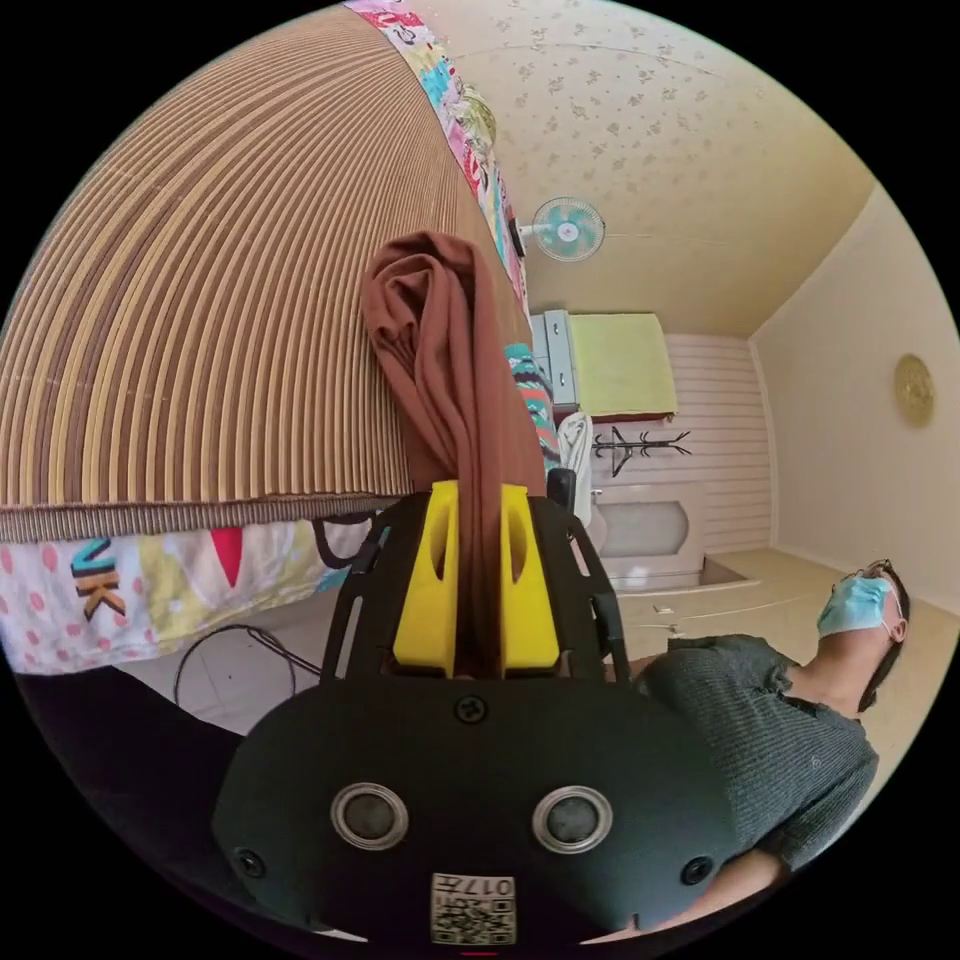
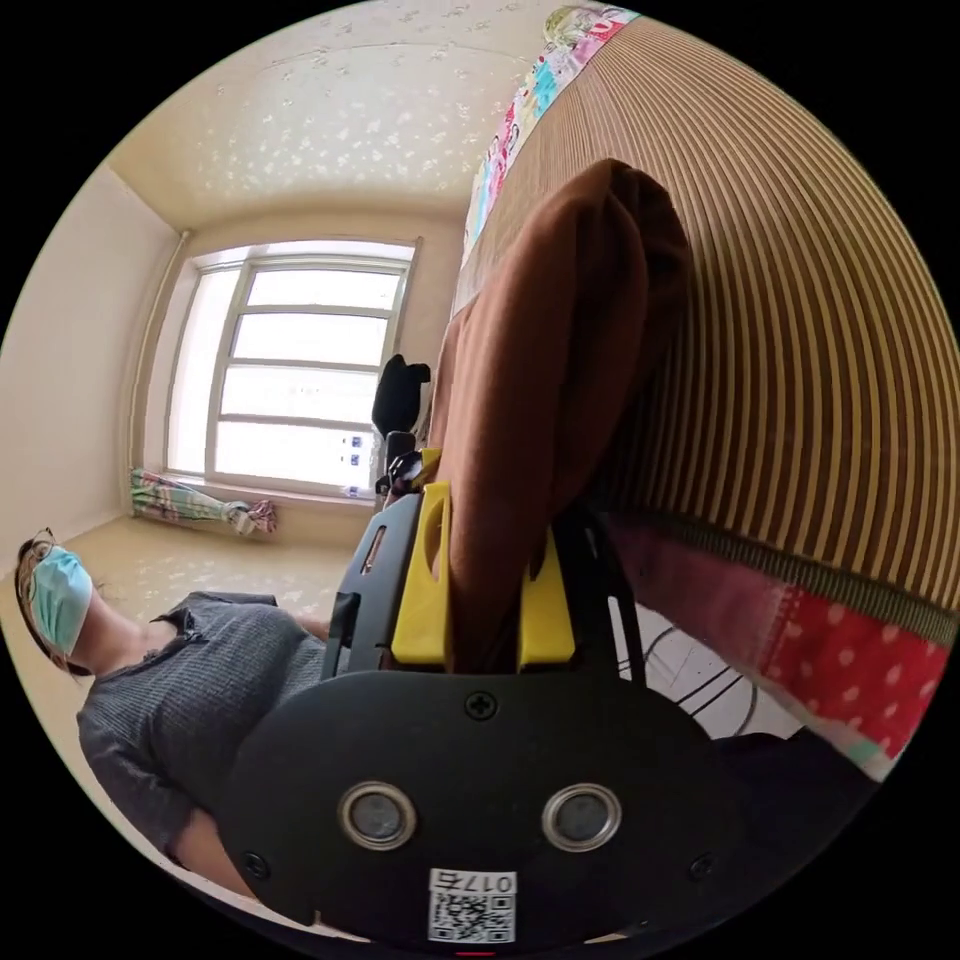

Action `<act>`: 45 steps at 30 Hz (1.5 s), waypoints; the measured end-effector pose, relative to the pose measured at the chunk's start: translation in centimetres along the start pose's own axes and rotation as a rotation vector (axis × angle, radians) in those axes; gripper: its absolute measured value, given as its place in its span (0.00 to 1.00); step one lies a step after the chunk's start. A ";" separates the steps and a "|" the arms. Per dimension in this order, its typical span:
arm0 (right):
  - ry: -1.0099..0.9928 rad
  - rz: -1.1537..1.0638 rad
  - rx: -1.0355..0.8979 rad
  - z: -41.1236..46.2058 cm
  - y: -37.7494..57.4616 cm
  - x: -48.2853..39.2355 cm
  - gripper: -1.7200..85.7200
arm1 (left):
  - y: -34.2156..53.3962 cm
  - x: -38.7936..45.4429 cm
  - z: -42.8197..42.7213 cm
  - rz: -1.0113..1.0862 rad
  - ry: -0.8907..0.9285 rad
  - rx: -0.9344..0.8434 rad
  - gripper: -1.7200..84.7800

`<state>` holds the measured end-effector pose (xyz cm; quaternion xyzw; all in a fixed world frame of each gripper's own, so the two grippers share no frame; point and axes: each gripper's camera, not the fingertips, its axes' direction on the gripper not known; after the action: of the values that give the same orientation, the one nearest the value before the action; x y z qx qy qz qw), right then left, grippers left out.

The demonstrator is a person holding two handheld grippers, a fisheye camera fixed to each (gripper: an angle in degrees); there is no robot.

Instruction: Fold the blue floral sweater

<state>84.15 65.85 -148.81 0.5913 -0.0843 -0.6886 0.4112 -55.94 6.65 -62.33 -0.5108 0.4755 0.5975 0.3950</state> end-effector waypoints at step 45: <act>0.364 -0.261 -0.218 16.8 0.2 -0.6 0.02 | 19.8 7.9 -19.9 -0.147 -0.991 0.736 0.02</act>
<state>69.36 59.86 -143.41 0.6634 0.1431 -0.6231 0.3888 -71.57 -17.50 -67.32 -0.0345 0.3740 0.5315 0.7592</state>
